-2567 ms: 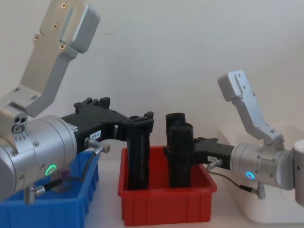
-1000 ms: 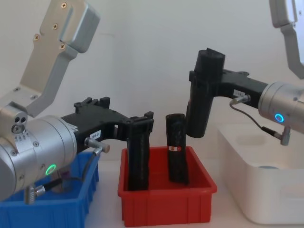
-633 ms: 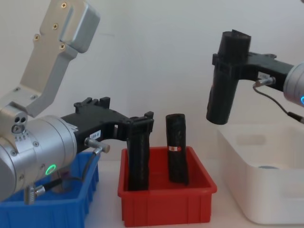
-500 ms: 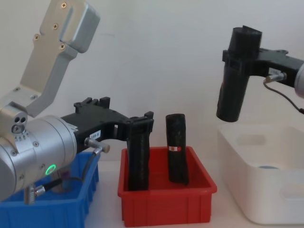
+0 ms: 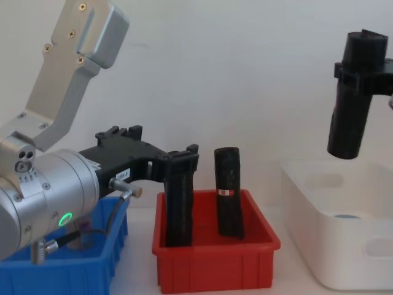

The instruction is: Pick the cotton swabs from the blue box and place them into the white box.

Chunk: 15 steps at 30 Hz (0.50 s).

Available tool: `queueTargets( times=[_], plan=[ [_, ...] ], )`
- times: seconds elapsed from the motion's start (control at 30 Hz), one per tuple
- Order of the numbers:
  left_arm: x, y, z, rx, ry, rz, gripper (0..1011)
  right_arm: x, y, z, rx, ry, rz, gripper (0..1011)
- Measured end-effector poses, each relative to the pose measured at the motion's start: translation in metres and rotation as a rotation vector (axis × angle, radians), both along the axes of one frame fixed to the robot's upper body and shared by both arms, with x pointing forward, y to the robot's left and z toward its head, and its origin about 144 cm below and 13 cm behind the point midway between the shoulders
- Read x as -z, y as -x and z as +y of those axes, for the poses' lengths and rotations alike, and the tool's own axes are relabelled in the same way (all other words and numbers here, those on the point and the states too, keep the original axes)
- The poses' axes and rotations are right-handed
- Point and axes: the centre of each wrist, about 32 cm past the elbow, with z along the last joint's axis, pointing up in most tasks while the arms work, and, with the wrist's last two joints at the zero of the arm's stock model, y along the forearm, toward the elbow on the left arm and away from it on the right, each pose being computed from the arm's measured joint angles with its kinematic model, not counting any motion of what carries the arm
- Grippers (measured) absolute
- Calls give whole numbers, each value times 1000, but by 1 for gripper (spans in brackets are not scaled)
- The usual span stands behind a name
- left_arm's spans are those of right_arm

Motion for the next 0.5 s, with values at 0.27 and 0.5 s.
queueTargets(
  times=[0.27, 0.5],
  plan=[
    [0, 0, 0, 0, 0, 0, 1004, 3, 11, -13, 64, 17, 35, 435],
    [0, 0, 0, 0, 0, 0, 1004, 8, 18, -23, 111, 29, 77, 435]
  ],
)
